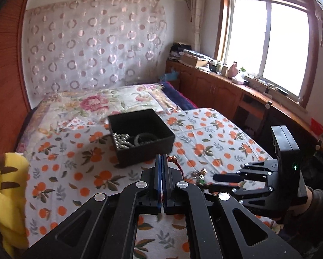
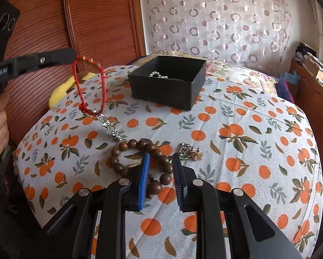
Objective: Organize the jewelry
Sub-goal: 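Grasp the red string bracelet with the left gripper and lift it, then lower the right gripper onto the silver ornament while the left gripper holds the red bracelet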
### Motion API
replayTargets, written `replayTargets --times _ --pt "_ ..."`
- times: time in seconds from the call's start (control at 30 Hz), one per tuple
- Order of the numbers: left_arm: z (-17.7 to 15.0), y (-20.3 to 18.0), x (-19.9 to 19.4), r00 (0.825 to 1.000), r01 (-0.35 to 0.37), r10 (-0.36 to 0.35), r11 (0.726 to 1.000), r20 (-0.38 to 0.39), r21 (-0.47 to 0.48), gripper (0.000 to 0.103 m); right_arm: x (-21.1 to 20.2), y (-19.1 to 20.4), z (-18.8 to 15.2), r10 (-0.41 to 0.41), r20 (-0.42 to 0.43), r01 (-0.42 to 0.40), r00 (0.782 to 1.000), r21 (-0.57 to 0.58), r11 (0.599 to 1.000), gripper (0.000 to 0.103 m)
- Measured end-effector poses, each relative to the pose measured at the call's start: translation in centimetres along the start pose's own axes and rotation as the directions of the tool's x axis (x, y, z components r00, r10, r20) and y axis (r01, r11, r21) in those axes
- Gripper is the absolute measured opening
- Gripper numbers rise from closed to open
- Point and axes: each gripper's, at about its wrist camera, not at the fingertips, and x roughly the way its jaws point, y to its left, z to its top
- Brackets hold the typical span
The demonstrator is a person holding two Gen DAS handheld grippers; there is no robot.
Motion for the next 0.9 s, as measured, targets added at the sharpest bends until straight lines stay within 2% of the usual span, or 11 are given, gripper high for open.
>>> replayTargets --times 0.27,0.37,0.73,0.9 --pt "-0.9 2.6 -0.5 0.997 -0.071 0.071 0.997 -0.005 -0.028 0.0 1.1 1.5 1.4 0.032 0.003 -0.032 0.999 -0.04 0.999 0.025" --pt "-1.5 4.0 -1.0 0.995 -0.097 0.097 0.994 -0.01 -0.048 0.0 1.8 2.5 2.2 0.063 0.001 -0.062 0.998 -0.058 0.996 0.039" --pt "-4.1 7.9 -2.2 0.989 -0.146 0.142 0.982 -0.038 -0.122 0.0 4.7 8.2 2.5 0.152 -0.073 -0.161 0.986 -0.139 0.977 0.04" --pt "-4.9 8.3 -2.0 0.99 -0.141 0.136 0.981 -0.048 -0.136 0.0 6.2 8.4 2.7 0.189 -0.116 -0.202 0.975 -0.11 0.973 0.04"
